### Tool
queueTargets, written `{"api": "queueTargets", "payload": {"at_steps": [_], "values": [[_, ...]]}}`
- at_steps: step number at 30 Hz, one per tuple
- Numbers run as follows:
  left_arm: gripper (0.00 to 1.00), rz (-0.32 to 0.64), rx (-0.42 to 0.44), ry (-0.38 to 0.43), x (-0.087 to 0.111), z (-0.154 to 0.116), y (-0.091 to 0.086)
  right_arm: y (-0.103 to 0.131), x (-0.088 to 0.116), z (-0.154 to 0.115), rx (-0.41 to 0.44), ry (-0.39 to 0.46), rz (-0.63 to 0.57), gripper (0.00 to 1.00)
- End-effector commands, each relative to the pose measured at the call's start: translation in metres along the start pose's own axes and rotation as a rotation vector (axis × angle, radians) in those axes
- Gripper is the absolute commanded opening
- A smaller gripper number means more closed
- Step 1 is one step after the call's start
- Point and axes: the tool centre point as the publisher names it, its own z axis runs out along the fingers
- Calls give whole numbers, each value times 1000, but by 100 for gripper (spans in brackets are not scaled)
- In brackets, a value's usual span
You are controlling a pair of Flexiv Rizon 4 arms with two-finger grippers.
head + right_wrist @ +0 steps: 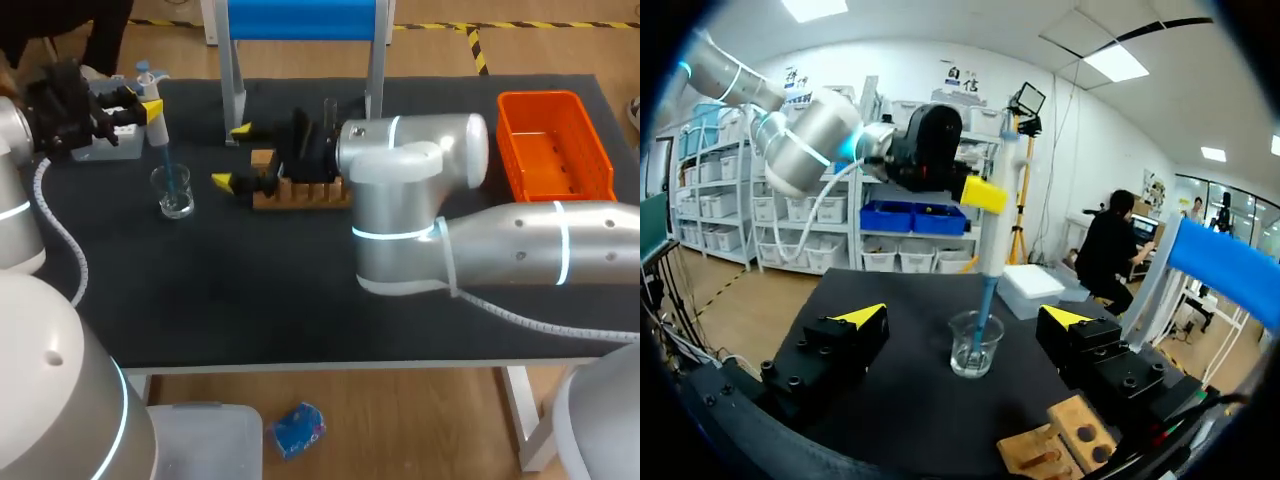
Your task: Invert the test tube, pick up the pipette, mount the tip to pipette, aspirate from beaker and dispense into the tube, eject the tip, return the pipette, and cap with the stopper.
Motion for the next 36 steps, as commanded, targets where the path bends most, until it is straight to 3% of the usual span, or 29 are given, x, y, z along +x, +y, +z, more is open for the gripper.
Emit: {"api": "queueTargets", "payload": {"at_steps": [1,8,16,36], "values": [[0,2,2,-1,1,0,0,46,-12,-35,75,-3,-13,100],[0,2,2,-1,1,0,0,96,-29,-41,142,18,-7,100],[0,2,2,-1,1,0,0,137,-39,-38,183,66,16,100],[0,2,2,-1,1,0,0,141,-39,-38,204,62,17,100]]}}
